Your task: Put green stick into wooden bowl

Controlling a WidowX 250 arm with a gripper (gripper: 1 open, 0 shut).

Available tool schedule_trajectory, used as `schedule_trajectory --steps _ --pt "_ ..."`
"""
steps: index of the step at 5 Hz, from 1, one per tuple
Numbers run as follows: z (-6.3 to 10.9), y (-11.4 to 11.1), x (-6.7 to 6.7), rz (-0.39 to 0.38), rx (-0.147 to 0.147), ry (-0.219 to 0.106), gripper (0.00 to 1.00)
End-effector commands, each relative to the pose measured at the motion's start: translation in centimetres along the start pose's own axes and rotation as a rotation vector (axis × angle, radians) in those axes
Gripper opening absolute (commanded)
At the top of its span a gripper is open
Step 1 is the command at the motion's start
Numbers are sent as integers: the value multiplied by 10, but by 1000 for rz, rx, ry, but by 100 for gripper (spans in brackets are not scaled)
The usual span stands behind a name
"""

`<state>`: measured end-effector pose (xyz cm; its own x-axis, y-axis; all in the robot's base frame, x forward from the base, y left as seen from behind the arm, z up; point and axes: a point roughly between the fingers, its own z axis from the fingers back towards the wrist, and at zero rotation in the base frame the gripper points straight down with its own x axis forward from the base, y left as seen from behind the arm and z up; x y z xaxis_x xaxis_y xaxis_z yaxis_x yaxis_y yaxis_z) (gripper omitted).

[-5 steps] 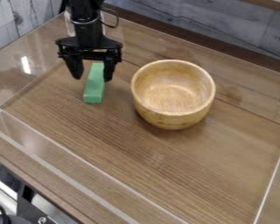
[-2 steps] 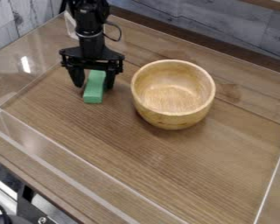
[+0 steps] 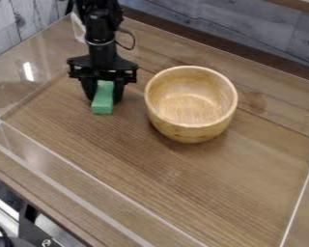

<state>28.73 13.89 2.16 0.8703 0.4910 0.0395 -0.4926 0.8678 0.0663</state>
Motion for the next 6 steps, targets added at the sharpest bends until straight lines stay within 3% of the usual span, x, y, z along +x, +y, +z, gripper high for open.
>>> schedule_trajectory --steps 1,3,5,6 --pt "17 -2 8 2 -1 -28 0" --pt "33 -5 9 19 -6 -1 0" --pt "65 -16 17 25 -41 3 0" --pt "83 -35 18 29 -66 6 0"
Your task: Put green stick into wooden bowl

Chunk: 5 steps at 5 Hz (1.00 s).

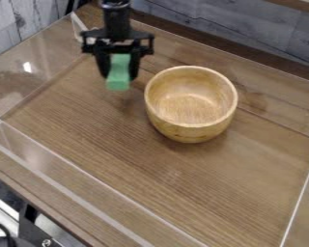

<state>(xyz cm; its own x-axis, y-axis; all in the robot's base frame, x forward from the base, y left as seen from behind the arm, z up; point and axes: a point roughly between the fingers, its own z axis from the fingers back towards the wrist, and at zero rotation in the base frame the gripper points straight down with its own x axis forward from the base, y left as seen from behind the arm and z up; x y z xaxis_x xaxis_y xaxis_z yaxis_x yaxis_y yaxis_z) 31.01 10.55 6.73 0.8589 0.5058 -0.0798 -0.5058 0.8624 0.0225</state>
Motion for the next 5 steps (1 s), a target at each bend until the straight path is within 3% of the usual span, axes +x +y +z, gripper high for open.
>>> schedule_trajectory --steps 1,4,5 --pt "48 -30 3 14 -56 -104 0" --pt "44 -124 -19 -24 -101 -114 0" --pt "47 -83 -6 -1 -105 -125 0"
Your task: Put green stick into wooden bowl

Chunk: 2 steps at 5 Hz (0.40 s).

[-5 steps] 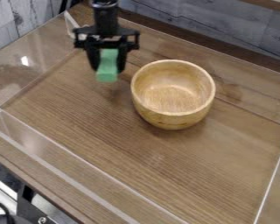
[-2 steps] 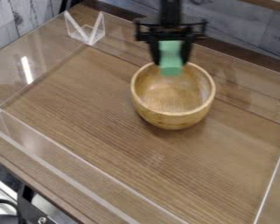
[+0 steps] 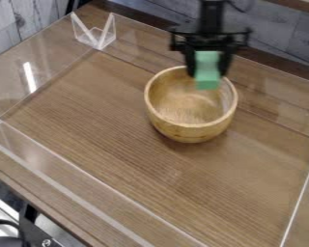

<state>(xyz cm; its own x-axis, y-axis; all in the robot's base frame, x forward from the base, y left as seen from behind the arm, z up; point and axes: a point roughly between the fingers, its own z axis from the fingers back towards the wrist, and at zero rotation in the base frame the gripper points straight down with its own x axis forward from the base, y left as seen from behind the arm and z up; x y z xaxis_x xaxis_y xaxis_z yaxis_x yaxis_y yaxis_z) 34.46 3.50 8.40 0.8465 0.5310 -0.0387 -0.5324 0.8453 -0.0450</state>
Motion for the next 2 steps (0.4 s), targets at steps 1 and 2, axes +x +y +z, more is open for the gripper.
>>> schedule_trajectory --steps 1,2 --pt "33 33 16 -9 -40 -92 0" --pt "27 4 7 -27 -51 -97 0"
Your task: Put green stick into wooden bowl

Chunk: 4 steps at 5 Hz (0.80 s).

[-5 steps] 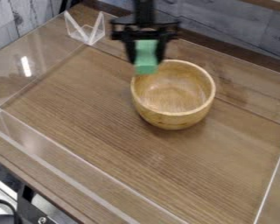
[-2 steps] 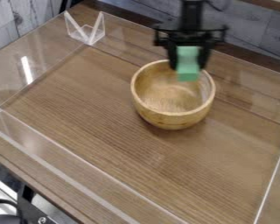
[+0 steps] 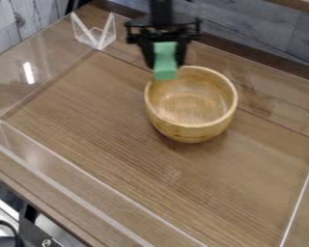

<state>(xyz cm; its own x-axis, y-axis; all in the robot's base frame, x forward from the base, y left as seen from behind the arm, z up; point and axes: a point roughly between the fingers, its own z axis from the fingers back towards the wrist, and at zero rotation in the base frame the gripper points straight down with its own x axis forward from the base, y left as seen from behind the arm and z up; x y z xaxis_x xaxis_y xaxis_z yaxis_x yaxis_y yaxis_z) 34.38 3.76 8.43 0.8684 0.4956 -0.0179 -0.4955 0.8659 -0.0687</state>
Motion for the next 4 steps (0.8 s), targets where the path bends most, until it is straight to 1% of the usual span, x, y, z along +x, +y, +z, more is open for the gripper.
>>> schedule_trajectory --steps 1,2,3,4 --pt "21 -28 -1 -1 -36 -80 0" --pt "21 -26 -2 -3 -35 -79 100" --pt "24 -25 -1 1 -40 -78 100" --pt "41 -22 -1 -7 -57 -83 100"
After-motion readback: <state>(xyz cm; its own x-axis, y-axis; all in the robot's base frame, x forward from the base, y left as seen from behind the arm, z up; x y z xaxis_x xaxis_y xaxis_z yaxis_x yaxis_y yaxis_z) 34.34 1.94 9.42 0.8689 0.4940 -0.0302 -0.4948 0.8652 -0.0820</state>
